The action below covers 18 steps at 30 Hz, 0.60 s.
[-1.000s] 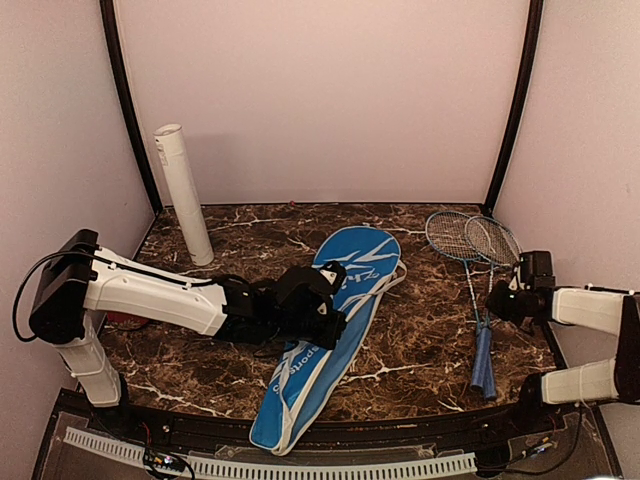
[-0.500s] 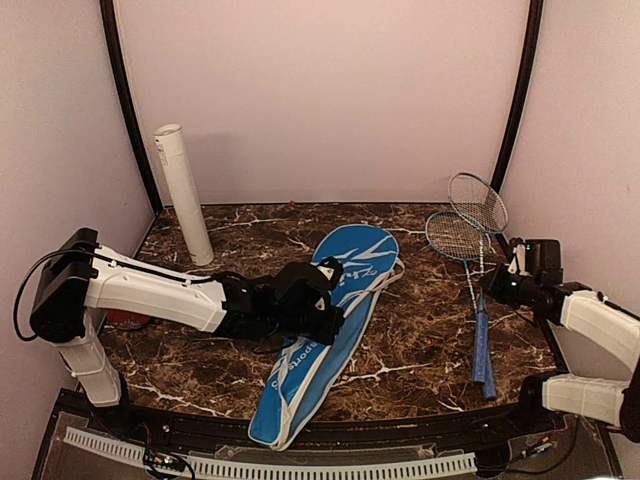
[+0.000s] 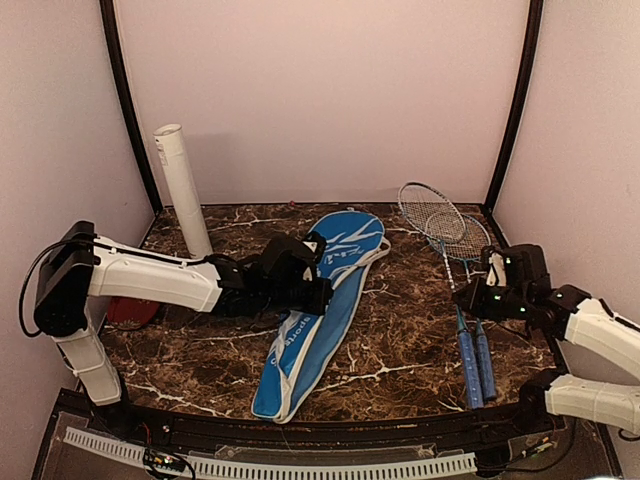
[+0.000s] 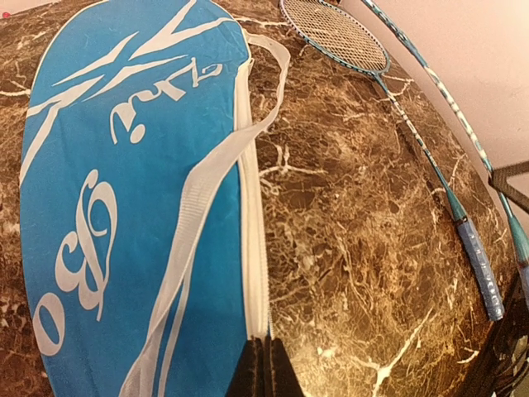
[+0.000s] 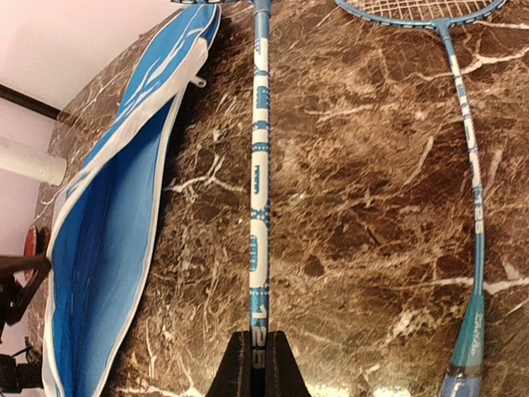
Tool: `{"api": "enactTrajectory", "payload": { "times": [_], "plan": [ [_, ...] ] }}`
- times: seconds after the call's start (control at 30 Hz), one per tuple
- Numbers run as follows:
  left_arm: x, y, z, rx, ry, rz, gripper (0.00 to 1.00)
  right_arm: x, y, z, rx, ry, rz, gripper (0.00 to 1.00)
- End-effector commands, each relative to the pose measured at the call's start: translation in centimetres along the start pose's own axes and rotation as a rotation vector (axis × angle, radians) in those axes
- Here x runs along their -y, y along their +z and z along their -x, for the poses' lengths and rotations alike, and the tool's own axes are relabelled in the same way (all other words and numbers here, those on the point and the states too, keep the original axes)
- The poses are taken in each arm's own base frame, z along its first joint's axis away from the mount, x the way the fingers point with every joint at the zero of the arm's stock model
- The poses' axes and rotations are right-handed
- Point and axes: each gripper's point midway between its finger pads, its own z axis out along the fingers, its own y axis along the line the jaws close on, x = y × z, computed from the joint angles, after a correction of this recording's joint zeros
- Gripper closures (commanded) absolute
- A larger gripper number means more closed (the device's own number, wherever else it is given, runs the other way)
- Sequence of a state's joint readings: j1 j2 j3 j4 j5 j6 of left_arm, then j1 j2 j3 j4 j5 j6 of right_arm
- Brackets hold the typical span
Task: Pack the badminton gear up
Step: Place the racket in the racket bag.
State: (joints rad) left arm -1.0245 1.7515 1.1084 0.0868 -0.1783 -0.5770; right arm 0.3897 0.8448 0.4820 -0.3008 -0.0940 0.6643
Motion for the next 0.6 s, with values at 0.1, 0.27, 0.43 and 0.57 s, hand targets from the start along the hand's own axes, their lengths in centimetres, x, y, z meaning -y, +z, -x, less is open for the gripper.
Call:
{"api": "enactTrajectory", "payload": {
  "times": [0.1,0.27,0.43,0.57],
  "plan": [
    [0.1,-1.0,5.8,0.139,-0.028,-0.043,1.00,-0.9,-1.2,-4.5,-0.102,0.038,0.020,1.00],
    [-1.1,-1.2,7.5,0.182,-0.046,-0.022,1.00,-1.6,-1.5,-7.9,-0.207,0.011,-0.007,1.00],
    [-2.1,-1.2,8.2,0.201,-0.062,0.004,1.00,-2.2,-2.5,-10.1,-0.258,-0.004,-0.024,1.00],
    [-2.3,-1.2,8.6,0.207,-0.061,0.006,1.00,-1.8,-3.2,-11.3,-0.297,-0.011,-0.045,1.00]
  ]
}}
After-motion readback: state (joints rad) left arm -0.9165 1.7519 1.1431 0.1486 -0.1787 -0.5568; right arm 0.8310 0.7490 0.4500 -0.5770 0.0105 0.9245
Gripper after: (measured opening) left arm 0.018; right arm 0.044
